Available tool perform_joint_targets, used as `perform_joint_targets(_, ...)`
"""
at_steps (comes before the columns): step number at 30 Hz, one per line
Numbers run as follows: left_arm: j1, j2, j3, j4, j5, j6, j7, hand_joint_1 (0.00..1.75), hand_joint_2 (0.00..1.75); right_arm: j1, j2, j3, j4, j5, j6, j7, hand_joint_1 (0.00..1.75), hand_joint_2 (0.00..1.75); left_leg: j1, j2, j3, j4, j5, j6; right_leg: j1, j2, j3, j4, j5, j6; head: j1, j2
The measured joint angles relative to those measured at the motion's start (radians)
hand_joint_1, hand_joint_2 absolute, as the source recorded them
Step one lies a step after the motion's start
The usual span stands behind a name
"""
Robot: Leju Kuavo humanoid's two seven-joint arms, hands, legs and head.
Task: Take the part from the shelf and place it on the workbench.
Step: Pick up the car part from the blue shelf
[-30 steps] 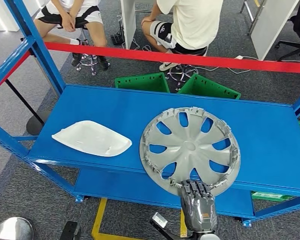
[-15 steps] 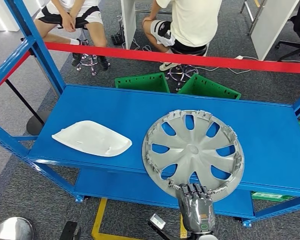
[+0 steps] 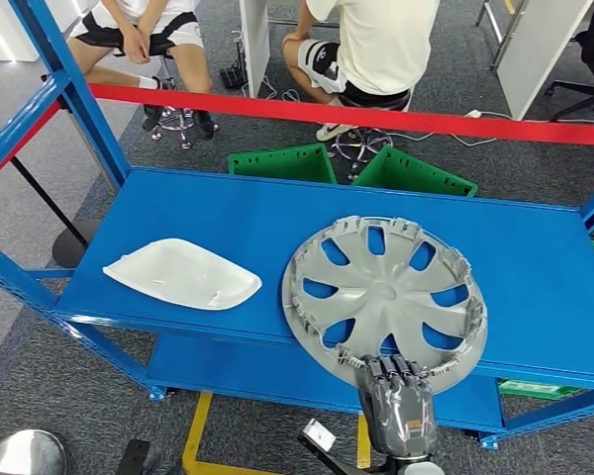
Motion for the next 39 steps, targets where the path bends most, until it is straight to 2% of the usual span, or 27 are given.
perform_joint_targets(3, 0.001, -0.004, 0.0, 0.0, 0.0, 0.034, 0.001, 0.0, 1.75, 0.084, 0.019, -0.059, -0.098, -0.004, 0.0, -0.106, 1.75, 1.75, -0.003, -0.002, -0.002, 0.005, -0.004, 0.008, -0.005, -0.002, 0.004, -0.005, 0.002, 0.005, -0.001, 0.0)
perform_joint_targets(5, 0.001, -0.008, 0.0, 0.0, -0.004, 0.051, 0.004, 0.0, 1.75, 0.151, 0.052, -0.121, -0.161, -0.052, 0.0, -0.232, 1.75, 1.75, -0.005, -0.002, 0.0, -0.003, 0.001, 0.019, -0.007, -0.002, 0.01, -0.01, 0.005, 0.013, -0.003, 0.0)
perform_joint_targets(7, 0.0, -0.012, 0.0, 0.0, -0.008, 0.059, 0.002, 0.0, 1.75, 0.206, 0.085, -0.19, -0.213, -0.173, 0.0, -0.387, 1.75, 1.75, -0.001, 0.0, 0.008, -0.026, 0.014, 0.028, -0.007, -0.002, -0.001, 0.01, -0.015, 0.018, -0.001, 0.0)
perform_joint_targets(8, -0.001, -0.014, 0.0, 0.0, -0.009, 0.061, 0.0, 0.0, 1.75, 0.229, 0.1, -0.223, -0.232, -0.237, 0.0, -0.46, 1.75, 1.75, 0.002, 0.002, 0.012, -0.037, 0.019, 0.031, -0.007, -0.002, -0.018, 0.046, -0.039, 0.019, 0.002, 0.0)
perform_joint_targets(10, -0.001, -0.016, 0.0, 0.0, -0.012, 0.062, -0.003, 0.0, 1.75, 0.267, 0.13, -0.28, -0.259, -0.314, 0.001, -0.555, 1.75, 1.75, 0.003, 0.004, 0.013, -0.042, 0.022, 0.033, -0.01, -0.002, -0.079, 0.173, -0.1, 0.024, 0.007, 0.0)
perform_joint_targets(11, -0.001, -0.017, 0.0, 0.0, -0.013, 0.062, -0.004, 0.0, 1.75, 0.284, 0.142, -0.303, -0.268, -0.336, 0.001, -0.584, 1.75, 1.75, 0.004, 0.004, 0.013, -0.041, 0.022, 0.032, -0.013, -0.002, -0.108, 0.23, -0.117, 0.029, 0.007, 0.0)
perform_joint_targets(12, -0.001, -0.018, 0.0, 0.0, -0.014, 0.063, -0.004, 0.0, 1.75, 0.301, 0.154, -0.323, -0.275, -0.358, 0.001, -0.617, 1.75, 1.75, 0.005, 0.004, 0.013, -0.041, 0.022, 0.031, -0.016, -0.002, -0.126, 0.263, -0.118, 0.034, 0.007, 0.0)
perform_joint_targets(13, -0.001, -0.019, 0.0, 0.0, -0.014, 0.064, -0.004, 0.0, 1.75, 0.318, 0.169, -0.346, -0.278, -0.394, 0.001, -0.67, 1.75, 1.75, 0.008, 0.003, 0.012, -0.04, 0.022, 0.027, -0.021, -0.003, -0.125, 0.255, -0.097, 0.04, 0.007, 0.0)
perform_joint_targets(15, -0.001, -0.021, 0.0, 0.0, -0.016, 0.069, -0.005, 0.0, 1.75, 0.349, 0.208, -0.399, -0.279, -0.496, 0.001, -0.805, 1.75, 1.75, 0.017, 0.001, 0.011, -0.033, 0.02, 0.01, -0.032, -0.003, -0.073, 0.143, -0.027, 0.057, 0.008, 0.0)
perform_joint_targets(16, -0.001, -0.02, 0.0, 0.0, -0.019, 0.074, -0.005, 0.0, 1.75, 0.361, 0.227, -0.421, -0.278, -0.55, 0.001, -0.863, 1.75, 1.75, 0.021, -0.001, 0.009, -0.028, 0.019, -0.002, -0.035, 0.002, -0.043, 0.085, -0.001, 0.061, 0.012, 0.0)
perform_joint_targets(17, -0.001, -0.019, 0.0, 0.0, -0.024, 0.078, -0.005, 0.0, 1.75, 0.369, 0.243, -0.437, -0.278, -0.59, 0.001, -0.9, 1.75, 1.75, 0.022, -0.003, 0.006, -0.022, 0.019, -0.013, -0.036, 0.007, -0.024, 0.047, 0.012, 0.058, 0.014, 0.0)
perform_joint_targets(18, -0.002, -0.018, 0.0, -0.001, -0.031, 0.083, -0.004, 0.0, 1.75, 0.376, 0.254, -0.448, -0.278, -0.615, 0.001, -0.92, 1.75, 1.75, 0.021, -0.004, 0.004, -0.018, 0.022, -0.023, -0.035, 0.013, -0.018, 0.035, 0.012, 0.049, 0.015, 0.0)
perform_joint_targets(21, -0.002, -0.018, -0.006, 0.0, -0.054, 0.099, 0.003, 0.0, 1.75, 0.393, 0.279, -0.474, -0.279, -0.649, 0.001, -0.95, 1.75, 1.75, 0.022, -0.003, -0.003, -0.014, 0.029, -0.039, -0.03, 0.017, -0.038, 0.048, 0.016, 0.009, 0.006, 0.0)
perform_joint_targets(22, -0.002, -0.018, -0.009, 0.0, -0.061, 0.103, 0.007, 0.0, 1.75, 0.397, 0.286, -0.481, -0.281, -0.657, 0.001, -0.958, 1.75, 1.75, 0.022, 0.001, -0.012, 0.0, 0.012, -0.04, -0.028, 0.015, -0.044, 0.049, 0.021, -0.002, 0.003, 0.0)
perform_joint_targets(23, -0.004, -0.018, -0.013, 0.0, -0.066, 0.106, 0.012, 0.0, 1.75, 0.401, 0.291, -0.487, -0.283, -0.661, 0.001, -0.965, 1.75, 1.75, 0.021, 0.004, -0.026, 0.031, -0.018, -0.039, -0.026, 0.012, -0.052, 0.049, 0.028, -0.014, -0.001, 0.0)
perform_joint_targets(24, -0.006, -0.018, -0.017, 0.0, -0.072, 0.109, 0.016, 0.0, 1.75, 0.404, 0.297, -0.493, -0.284, -0.661, 0.001, -0.97, 1.75, 1.75, 0.017, 0.008, -0.048, 0.086, -0.063, -0.037, -0.024, 0.008, -0.061, 0.048, 0.035, -0.025, -0.005, 0.0)
perform_joint_targets(26, -0.011, -0.018, -0.023, 0.0, -0.08, 0.114, 0.023, 0.0, 1.75, 0.408, 0.306, -0.503, -0.286, -0.653, 0.001, -0.978, 1.75, 1.75, 0.009, 0.009, -0.094, 0.221, -0.143, -0.032, -0.016, 0.001, -0.083, 0.048, 0.051, -0.039, -0.01, 0.0)
perform_joint_targets(27, -0.012, -0.018, -0.025, 0.0, -0.084, 0.116, 0.026, 0.0, 1.75, 0.41, 0.31, -0.508, -0.286, -0.649, 0.002, -0.981, 1.75, 1.75, 0.005, 0.009, -0.106, 0.273, -0.162, -0.028, -0.011, -0.001, -0.094, 0.049, 0.059, -0.042, -0.011, 0.0)
perform_joint_targets(28, -0.012, -0.018, -0.028, 0.0, -0.086, 0.117, 0.028, 0.0, 1.75, 0.412, 0.313, -0.512, -0.286, -0.646, 0.002, -0.985, 1.75, 1.75, 0.002, 0.009, -0.101, 0.289, -0.158, -0.022, -0.006, -0.003, -0.105, 0.049, 0.067, -0.044, -0.011, 0.0)
perform_joint_targets(29, -0.012, -0.018, -0.03, 0.0, -0.088, 0.118, 0.028, 0.0, 1.75, 0.414, 0.317, -0.517, -0.286, -0.644, 0.002, -0.99, 1.75, 1.75, -0.002, 0.009, -0.083, 0.277, -0.142, -0.015, -0.002, -0.003, -0.114, 0.049, 0.075, -0.045, -0.011, 0.0)
perform_joint_targets(30, -0.012, -0.018, -0.033, 0.0, -0.089, 0.12, 0.029, 0.0, 1.75, 0.416, 0.321, -0.521, -0.286, -0.643, 0.002, -0.997, 1.75, 1.75, -0.006, 0.009, -0.043, 0.224, -0.113, -0.007, 0.001, -0.003, -0.123, 0.049, 0.082, -0.044, -0.011, 0.0)
perform_joint_targets(31, -0.014, -0.018, -0.036, 0.0, -0.09, 0.122, 0.029, 0.0, 1.75, 0.418, 0.326, -0.526, -0.286, -0.643, 0.002, -1.007, 1.75, 1.75, -0.011, 0.009, 0.007, 0.152, -0.091, 0.003, 0.003, -0.002, -0.13, 0.049, 0.09, -0.042, -0.011, 0.0)
perform_joint_targets(33, -0.019, -0.018, -0.041, 0.0, -0.094, 0.125, 0.03, 0.0, 1.75, 0.423, 0.338, -0.538, -0.286, -0.644, 0.002, -1.026, 1.75, 1.75, -0.02, 0.009, 0.087, 0.021, -0.078, 0.015, 0.006, -0.002, -0.142, 0.049, 0.105, -0.033, -0.011, 0.0)
perform_joint_targets(35, -0.023, -0.017, -0.045, 0.0, -0.097, 0.126, 0.031, 0.0, 1.75, 0.427, 0.348, -0.549, -0.286, -0.646, 0.002, -1.04, 1.75, 1.75, -0.025, 0.008, 0.103, -0.021, -0.081, 0.017, 0.006, -0.004, -0.147, 0.045, 0.122, -0.021, -0.01, 0.0)
perform_joint_targets(37, -0.023, -0.017, -0.047, 0.0, -0.097, 0.127, 0.031, 0.0, 1.75, 0.432, 0.355, -0.558, -0.286, -0.649, 0.002, -1.047, 1.75, 1.75, -0.025, 0.011, 0.091, -0.026, -0.066, 0.024, 0.002, -0.004, -0.153, 0.044, 0.123, -0.009, -0.01, 0.0)
perform_joint_targets(38, -0.023, -0.016, -0.048, 0.0, -0.098, 0.127, 0.032, 0.0, 1.75, 0.434, 0.357, -0.562, -0.286, -0.649, 0.002, -1.048, 1.75, 1.75, -0.024, 0.012, 0.084, -0.028, -0.056, 0.03, 0.001, -0.004, -0.161, 0.059, 0.101, -0.004, -0.009, 0.0)
perform_joint_targets(39, -0.023, -0.016, -0.049, 0.0, -0.098, 0.128, 0.032, 0.0, 1.75, 0.436, 0.36, -0.566, -0.286, -0.65, 0.002, -1.049, 1.75, 1.75, -0.022, 0.014, 0.074, -0.029, -0.045, 0.035, 0.001, -0.004, -0.175, 0.096, 0.061, 0.001, -0.007, 0.0)
